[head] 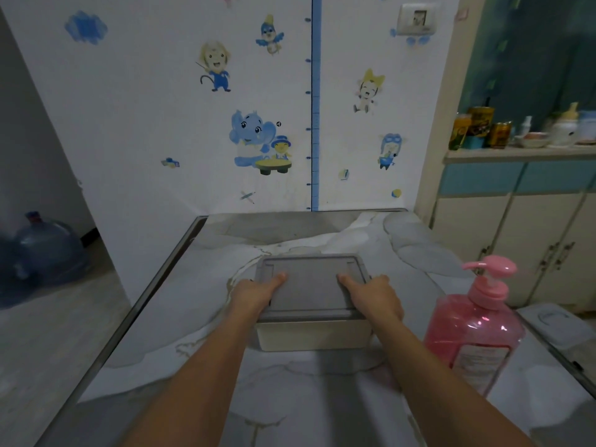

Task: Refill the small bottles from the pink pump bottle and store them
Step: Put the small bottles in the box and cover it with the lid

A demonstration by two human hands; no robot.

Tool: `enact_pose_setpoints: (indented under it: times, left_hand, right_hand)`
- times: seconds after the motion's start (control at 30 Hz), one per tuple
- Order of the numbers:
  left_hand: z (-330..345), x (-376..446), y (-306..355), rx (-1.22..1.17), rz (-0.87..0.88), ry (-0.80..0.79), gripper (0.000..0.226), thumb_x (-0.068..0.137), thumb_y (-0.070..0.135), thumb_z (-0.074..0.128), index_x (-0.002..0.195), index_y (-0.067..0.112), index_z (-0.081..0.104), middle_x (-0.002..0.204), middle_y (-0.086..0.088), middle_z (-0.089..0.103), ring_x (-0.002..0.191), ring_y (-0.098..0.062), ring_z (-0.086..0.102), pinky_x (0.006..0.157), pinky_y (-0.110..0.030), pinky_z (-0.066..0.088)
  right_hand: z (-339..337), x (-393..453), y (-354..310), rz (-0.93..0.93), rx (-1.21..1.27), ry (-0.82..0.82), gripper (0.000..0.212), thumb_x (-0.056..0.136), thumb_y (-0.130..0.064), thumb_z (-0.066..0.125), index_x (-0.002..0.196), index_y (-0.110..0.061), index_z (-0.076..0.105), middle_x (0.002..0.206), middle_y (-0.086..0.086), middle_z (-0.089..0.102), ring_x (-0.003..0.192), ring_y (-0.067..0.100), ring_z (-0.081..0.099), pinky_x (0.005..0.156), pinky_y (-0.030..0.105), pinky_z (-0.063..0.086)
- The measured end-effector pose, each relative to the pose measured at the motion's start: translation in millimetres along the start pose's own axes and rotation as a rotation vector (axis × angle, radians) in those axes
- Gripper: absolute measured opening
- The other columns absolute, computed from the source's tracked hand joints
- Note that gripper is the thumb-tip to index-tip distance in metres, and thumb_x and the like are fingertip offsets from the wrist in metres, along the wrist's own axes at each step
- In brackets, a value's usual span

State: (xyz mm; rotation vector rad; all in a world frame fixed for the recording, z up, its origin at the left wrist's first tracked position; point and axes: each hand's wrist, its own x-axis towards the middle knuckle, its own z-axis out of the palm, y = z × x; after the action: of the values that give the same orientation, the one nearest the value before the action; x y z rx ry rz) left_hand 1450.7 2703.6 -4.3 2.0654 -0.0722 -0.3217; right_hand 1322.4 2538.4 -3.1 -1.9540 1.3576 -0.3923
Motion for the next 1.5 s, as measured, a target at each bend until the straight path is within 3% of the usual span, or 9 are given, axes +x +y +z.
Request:
enact_pose_setpoints:
  times: [0.17,0.57,0.7,0.77,0.87,0.97,1.1,1.23,1.5]
  left_hand:
    - [0,-15,7,0.414,0.13,0.252,0.075,0.072,0.071,0.06,0.107,0.005,0.063,0.112,-0.016,0.066,0.105,-0.034,0.061,0.08,-0.038,0.047]
    - [6,-20,14,0.688,0.324,0.33,0.057,0.092,0.055,0.047,0.106,0.002,0.064,0.109,-0.017,0.067,0.104,-0.031,0.061,0.087,-0.035,0.044]
    - [6,-18,13,0.557,0.321,0.202,0.066,0.094,0.055,0.038,0.128,-0.001,0.047,0.132,-0.021,0.053,0.119,-0.034,0.052,0.098,-0.04,0.04]
    - [4,-20,14,0.591,0.388,0.052,0.076,0.094,0.06,0.03,0.149,0.008,0.019,0.156,-0.016,0.02,0.138,-0.035,0.032,0.11,-0.044,0.028]
    - [-2,-27,10,0.717,0.541,-0.111,0.082,0.086,0.074,0.025,0.152,0.032,0.001,0.16,0.0,-0.014,0.147,-0.034,-0.001,0.116,-0.05,0.007]
    - [-11,-37,0,0.891,0.589,-0.251,0.096,0.072,0.086,0.028,0.15,0.038,0.0,0.16,0.005,-0.014,0.144,-0.032,-0.021,0.117,-0.05,-0.003]
    - [-14,-38,-10,1.013,0.663,-0.31,0.117,0.06,0.088,0.047,0.149,0.037,-0.011,0.159,0.008,-0.016,0.14,-0.03,-0.031,0.118,-0.052,0.001]
    - [-8,-30,-12,1.083,0.709,-0.24,0.113,0.07,0.075,0.056,0.15,0.033,-0.011,0.16,0.002,-0.013,0.142,-0.035,-0.025,0.118,-0.049,0.002]
    - [-3,1,6,1.053,0.694,-0.244,0.11,0.072,0.07,0.06,0.15,0.035,-0.008,0.16,0.004,-0.011,0.143,-0.031,-0.025,0.117,-0.046,0.0]
  right_hand:
    - [4,-10,-4,-0.103,-0.105,0.2,0.071,0.07,-0.069,0.056,0.109,-0.009,0.056,0.11,0.011,0.062,0.097,0.033,0.062,0.08,0.039,0.051]
    - [9,-13,-9,-0.258,-0.249,0.307,0.05,0.088,-0.051,0.05,0.104,-0.004,0.059,0.108,0.014,0.064,0.099,0.031,0.062,0.084,0.037,0.049]
    - [6,-17,-10,-0.392,-0.24,0.299,0.043,0.093,-0.04,0.042,0.118,-0.006,0.051,0.12,0.013,0.054,0.11,0.029,0.052,0.088,0.04,0.045]
    - [3,-18,-9,-0.52,-0.236,0.24,0.049,0.093,-0.043,0.039,0.13,-0.011,0.042,0.135,0.01,0.043,0.122,0.027,0.043,0.096,0.041,0.042]
    - [-4,-20,-2,-0.659,-0.274,0.034,0.062,0.089,-0.058,0.035,0.141,-0.024,0.03,0.154,0.0,0.02,0.14,0.022,0.021,0.108,0.044,0.033]
    - [-11,-29,6,-0.783,-0.472,-0.148,0.073,0.081,-0.075,0.026,0.144,-0.038,0.021,0.156,-0.014,0.011,0.145,0.014,0.009,0.112,0.047,0.024]
    - [-19,-33,13,-0.842,-0.639,-0.245,0.102,0.058,-0.092,0.027,0.145,-0.045,0.005,0.157,-0.017,-0.001,0.146,0.016,-0.003,0.114,0.053,0.016]
    - [-12,-27,14,-0.878,-0.732,-0.201,0.1,0.069,-0.07,0.057,0.144,-0.043,-0.003,0.156,-0.016,-0.006,0.146,0.019,-0.005,0.112,0.055,0.016]
    - [2,2,-5,-0.892,-0.679,-0.143,0.1,0.067,-0.063,0.065,0.144,-0.042,0.006,0.156,-0.014,0.004,0.146,0.019,0.004,0.11,0.053,0.022]
